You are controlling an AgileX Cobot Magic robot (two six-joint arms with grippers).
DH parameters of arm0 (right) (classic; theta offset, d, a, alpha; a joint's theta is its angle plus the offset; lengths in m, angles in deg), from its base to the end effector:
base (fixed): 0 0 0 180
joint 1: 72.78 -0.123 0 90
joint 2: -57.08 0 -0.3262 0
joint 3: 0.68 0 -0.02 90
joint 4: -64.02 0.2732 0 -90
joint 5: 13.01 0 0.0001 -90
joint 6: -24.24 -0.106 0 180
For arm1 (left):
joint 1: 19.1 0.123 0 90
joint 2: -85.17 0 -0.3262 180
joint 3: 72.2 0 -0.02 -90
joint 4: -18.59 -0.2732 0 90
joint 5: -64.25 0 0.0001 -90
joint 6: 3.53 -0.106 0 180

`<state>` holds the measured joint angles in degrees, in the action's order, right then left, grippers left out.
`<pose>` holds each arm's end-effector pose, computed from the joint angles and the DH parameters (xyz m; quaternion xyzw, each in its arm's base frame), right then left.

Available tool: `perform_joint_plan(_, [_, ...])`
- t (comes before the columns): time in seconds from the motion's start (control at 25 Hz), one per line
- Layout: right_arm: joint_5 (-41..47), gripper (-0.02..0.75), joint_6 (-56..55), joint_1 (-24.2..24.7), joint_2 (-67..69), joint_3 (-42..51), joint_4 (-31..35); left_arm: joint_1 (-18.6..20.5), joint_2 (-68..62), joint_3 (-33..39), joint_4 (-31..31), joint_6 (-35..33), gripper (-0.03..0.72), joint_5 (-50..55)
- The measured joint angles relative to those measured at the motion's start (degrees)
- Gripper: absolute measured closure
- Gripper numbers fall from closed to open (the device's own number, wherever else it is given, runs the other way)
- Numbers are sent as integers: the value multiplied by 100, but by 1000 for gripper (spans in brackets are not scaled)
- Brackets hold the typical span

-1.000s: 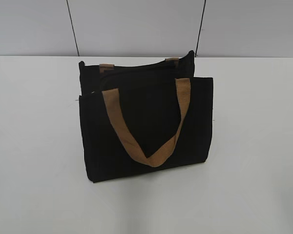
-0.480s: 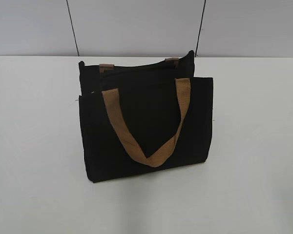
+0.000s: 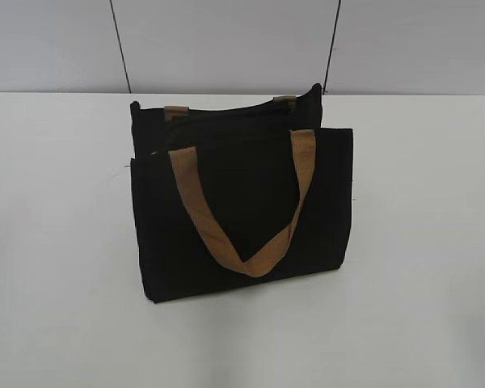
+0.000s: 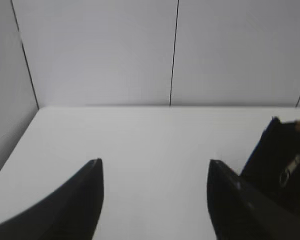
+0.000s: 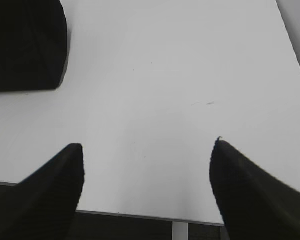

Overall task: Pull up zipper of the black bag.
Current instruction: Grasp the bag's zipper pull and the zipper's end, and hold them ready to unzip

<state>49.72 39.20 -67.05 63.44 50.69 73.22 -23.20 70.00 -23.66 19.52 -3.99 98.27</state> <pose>-0.0116 0.0163 0.2691 -0.0731 0.8621 -0.0101 0.5013 0.0261 -0.0028 0.3329 0.0279 0.7526 -0.0287 0.6572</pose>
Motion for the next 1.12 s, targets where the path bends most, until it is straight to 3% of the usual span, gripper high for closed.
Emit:
perform_joint_plan(0.32, [0, 143, 0, 0, 0, 0, 0, -5, -2143, 1232, 59, 0, 203, -3743])
perform_joint_plan(0.48, [0, 143, 0, 0, 0, 0, 0, -5, -3717, 1646, -458, 210, 261, -5704])
perform_joint_plan(0.64, [0, 143, 0, 0, 0, 0, 0, -5, -5544, 1636, -2026, 1512, 299, -7183])
perform_joint_plan(0.76, [0, 143, 0, 0, 0, 0, 0, -5, -6723, 1371, -3347, 2034, 313, -7864])
perform_joint_plan(1.0, [0, 143, 0, 0, 0, 0, 0, -5, -8490, 743, -5418, 2219, 319, -8871])
perform_joint_plan(1.12, [0, 143, 0, 0, 0, 0, 0, -5, -9123, 331, -6143, 2231, 319, -9135])
